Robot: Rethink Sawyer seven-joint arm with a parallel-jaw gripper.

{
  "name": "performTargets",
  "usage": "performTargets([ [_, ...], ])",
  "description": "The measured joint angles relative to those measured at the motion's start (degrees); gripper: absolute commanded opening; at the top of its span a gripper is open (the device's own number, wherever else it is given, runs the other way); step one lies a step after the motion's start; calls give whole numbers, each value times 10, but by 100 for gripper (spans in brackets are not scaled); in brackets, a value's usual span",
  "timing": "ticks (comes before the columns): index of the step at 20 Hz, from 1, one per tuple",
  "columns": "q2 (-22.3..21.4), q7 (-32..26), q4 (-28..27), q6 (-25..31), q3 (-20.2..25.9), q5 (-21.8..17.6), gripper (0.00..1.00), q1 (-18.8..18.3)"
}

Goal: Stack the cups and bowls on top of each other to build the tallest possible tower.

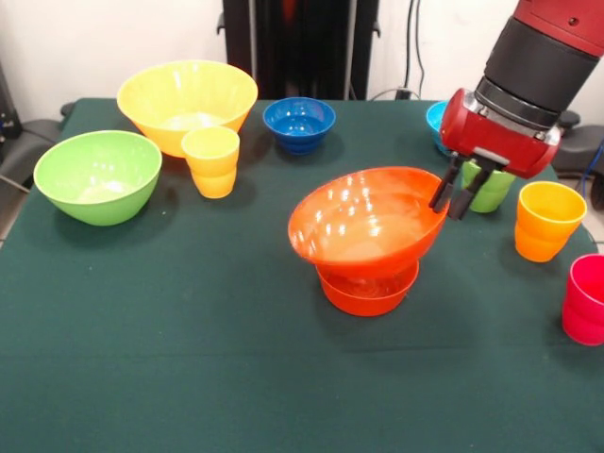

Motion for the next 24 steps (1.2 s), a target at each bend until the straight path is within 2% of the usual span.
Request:
performTargets([
  [24,-10,0,8,0,2,1,100,1],
])
